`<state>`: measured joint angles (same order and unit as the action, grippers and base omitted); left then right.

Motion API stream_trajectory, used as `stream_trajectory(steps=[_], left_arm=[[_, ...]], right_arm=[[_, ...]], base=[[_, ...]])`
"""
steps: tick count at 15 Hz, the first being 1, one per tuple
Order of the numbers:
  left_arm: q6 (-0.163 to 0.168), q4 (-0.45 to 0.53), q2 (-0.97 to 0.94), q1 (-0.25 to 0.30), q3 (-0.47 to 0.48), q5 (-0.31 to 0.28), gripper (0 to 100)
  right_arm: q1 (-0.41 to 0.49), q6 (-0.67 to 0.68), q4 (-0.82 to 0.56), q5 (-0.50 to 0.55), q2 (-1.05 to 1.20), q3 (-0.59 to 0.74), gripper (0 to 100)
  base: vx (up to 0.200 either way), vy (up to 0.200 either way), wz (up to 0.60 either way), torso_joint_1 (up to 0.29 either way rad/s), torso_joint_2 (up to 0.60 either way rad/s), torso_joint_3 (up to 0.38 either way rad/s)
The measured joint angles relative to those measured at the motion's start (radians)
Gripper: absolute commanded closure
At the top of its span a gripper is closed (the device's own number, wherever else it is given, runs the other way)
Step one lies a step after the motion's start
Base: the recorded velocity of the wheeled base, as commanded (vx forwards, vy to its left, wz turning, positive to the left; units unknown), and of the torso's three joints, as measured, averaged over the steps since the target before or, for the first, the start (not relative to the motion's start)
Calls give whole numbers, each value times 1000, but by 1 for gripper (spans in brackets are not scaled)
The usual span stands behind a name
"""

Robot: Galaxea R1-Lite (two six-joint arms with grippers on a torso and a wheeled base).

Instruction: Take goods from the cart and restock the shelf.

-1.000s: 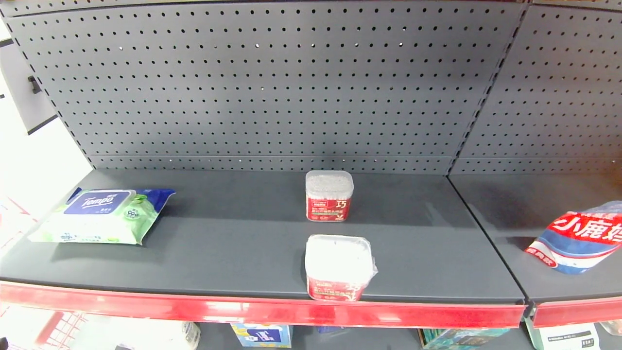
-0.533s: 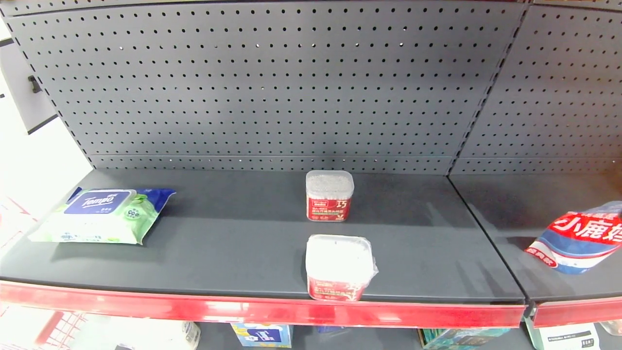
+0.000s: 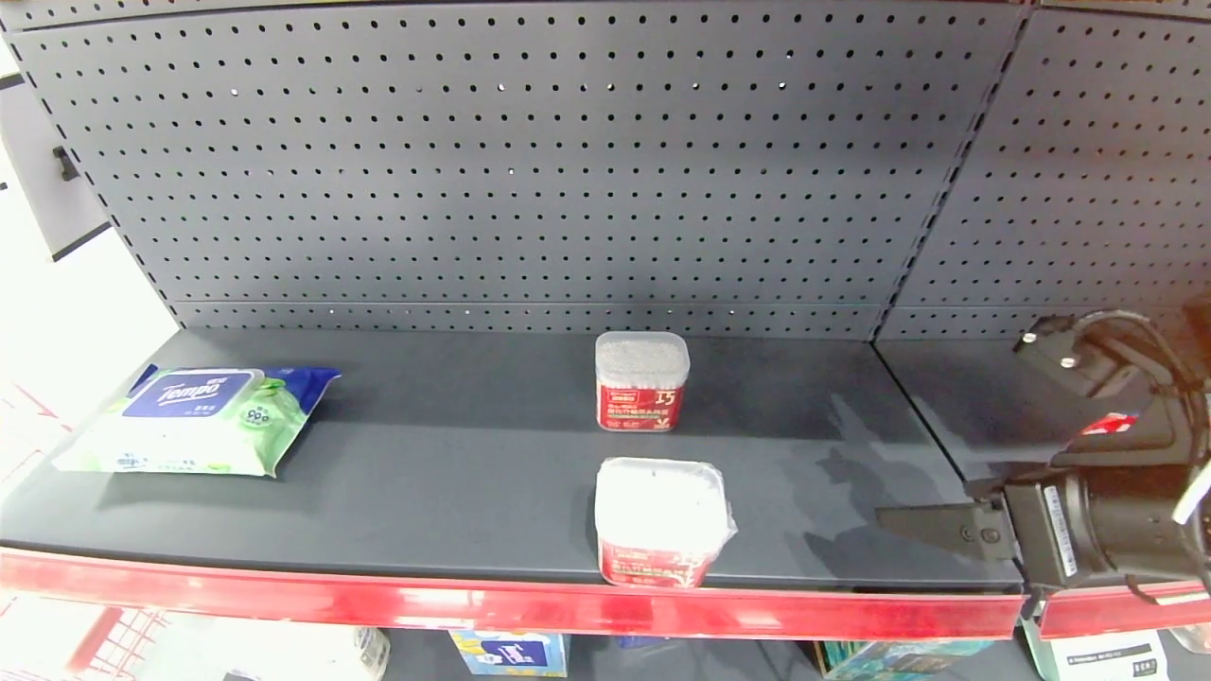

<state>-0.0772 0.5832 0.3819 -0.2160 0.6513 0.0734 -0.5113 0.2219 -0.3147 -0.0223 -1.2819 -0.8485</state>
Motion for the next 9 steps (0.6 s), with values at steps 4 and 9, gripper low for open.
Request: stream_trajectory(steps=[4,9], left_arm=[[1,0,1,1,-2,0,0],[1,-1,1,1,-2,0,0]], right_arm=[[-111,59,-48,35,-85,-66,0],[-187,58,-7,89,-194,-114,0]], base=[[0,0,0,0,0,0],[0,0,0,0,0,0]])
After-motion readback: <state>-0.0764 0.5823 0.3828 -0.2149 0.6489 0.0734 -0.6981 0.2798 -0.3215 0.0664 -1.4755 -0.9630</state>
